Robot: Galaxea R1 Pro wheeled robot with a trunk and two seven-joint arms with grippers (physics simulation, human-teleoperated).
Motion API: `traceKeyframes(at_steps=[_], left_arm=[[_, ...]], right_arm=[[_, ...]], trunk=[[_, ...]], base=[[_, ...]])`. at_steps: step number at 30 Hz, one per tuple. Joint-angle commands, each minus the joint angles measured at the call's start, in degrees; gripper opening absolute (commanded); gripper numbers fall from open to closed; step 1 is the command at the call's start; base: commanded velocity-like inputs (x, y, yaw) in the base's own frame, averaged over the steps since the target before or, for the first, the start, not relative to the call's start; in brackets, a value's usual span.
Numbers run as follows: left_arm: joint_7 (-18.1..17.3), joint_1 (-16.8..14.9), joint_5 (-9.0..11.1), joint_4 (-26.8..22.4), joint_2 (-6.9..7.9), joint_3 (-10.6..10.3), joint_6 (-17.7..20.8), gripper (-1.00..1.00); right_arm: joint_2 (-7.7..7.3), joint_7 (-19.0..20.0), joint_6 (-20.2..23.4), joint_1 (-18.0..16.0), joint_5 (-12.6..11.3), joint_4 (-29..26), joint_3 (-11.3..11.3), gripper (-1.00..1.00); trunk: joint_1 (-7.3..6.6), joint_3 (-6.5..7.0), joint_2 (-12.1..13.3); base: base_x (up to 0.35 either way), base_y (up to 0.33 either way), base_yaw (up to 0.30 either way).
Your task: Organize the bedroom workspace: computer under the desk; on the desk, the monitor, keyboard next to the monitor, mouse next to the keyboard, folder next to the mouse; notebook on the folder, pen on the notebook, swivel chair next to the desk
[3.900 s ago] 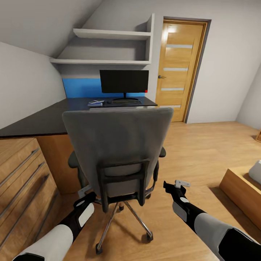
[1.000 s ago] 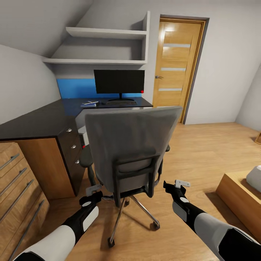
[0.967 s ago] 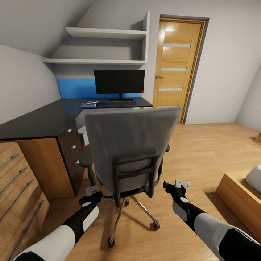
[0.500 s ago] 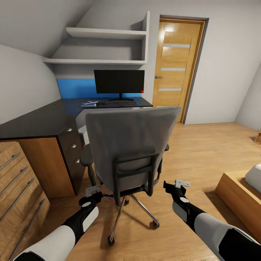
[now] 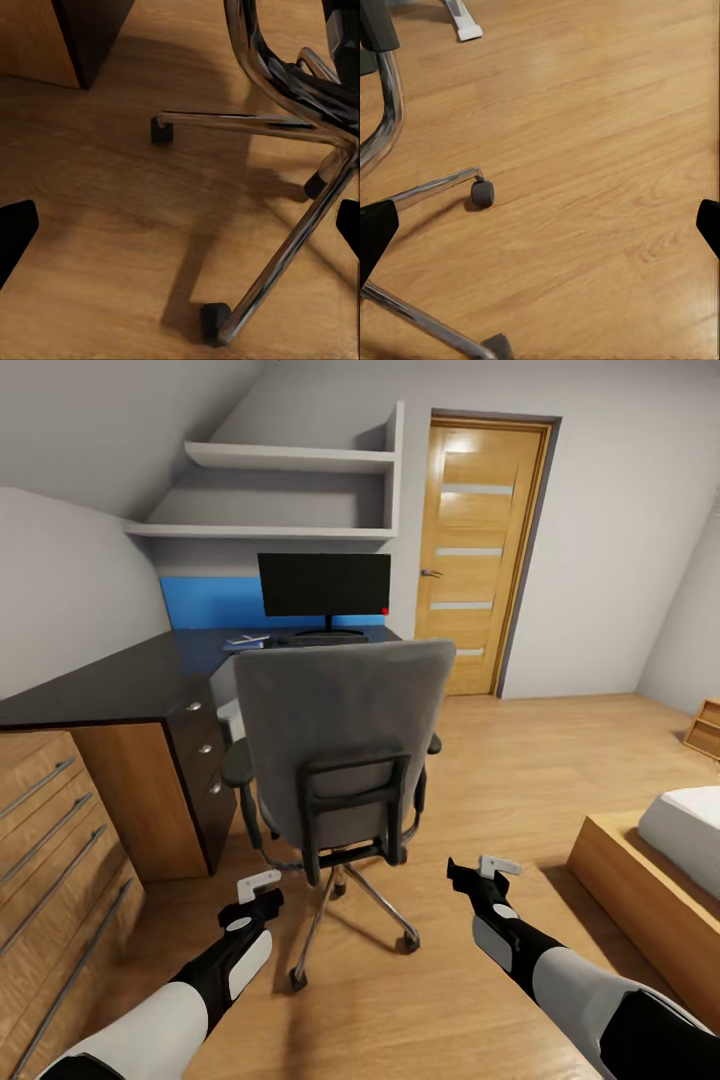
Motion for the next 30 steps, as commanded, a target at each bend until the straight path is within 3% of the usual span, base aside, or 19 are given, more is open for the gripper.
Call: traceKeyframes(at_steps=[1,15,30], left_arm=[[0.4,-0.1,0.6,0.0,0.03,-0.5,-0.3,1.0],[0.4,-0.1,0.7,0.0,0.21,-0.3,-0.3,1.0],[0.5,-0.1,0.9,0.0,0.29,-0.2,-0.4,1.0]], right_arm=[[0.02,-0.4,-0.1,0.0,-0.4,-0.2,0.5,1.0],[1.57,-0.3,-0.2,0.0,-0.2,-0.6,0.6,1.0],[1.87,-0.3,-0.2,0.0,-0.2,-0.7,0.6,1.0]], trunk=[[-0.04,-0.05,0.0],[-0.04,-0.05,0.0],[-0.04,-0.05,0.0]], base=[[-0.175,-0.078,0.0],[-0.047,-0.021,0.027],[-0.002,-0.001,0.206]])
